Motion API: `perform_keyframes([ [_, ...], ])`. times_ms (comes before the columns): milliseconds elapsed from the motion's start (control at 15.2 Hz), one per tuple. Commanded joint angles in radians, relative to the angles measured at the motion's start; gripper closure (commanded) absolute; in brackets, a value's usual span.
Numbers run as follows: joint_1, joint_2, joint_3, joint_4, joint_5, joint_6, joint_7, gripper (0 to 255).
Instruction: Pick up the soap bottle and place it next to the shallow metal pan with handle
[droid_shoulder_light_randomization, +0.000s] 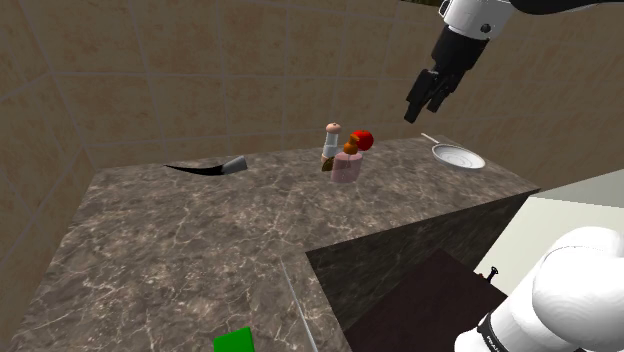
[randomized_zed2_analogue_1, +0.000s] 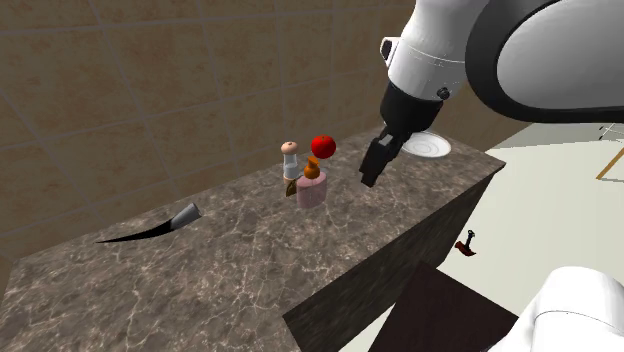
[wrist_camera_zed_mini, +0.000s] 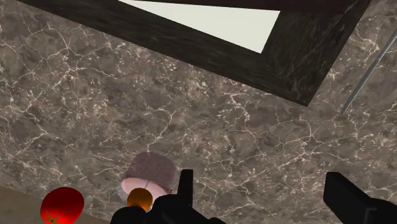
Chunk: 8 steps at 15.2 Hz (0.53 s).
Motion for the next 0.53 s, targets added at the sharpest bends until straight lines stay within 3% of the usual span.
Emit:
perform_keyframes([
  [0, 0.000, 0.000, 0.000, 0.000, 0.000, 0.000, 0.000, 0],
  [462, -0.024, 0.241, -0.075, 0.082, -0.021, 0.115, -0.084, 0],
])
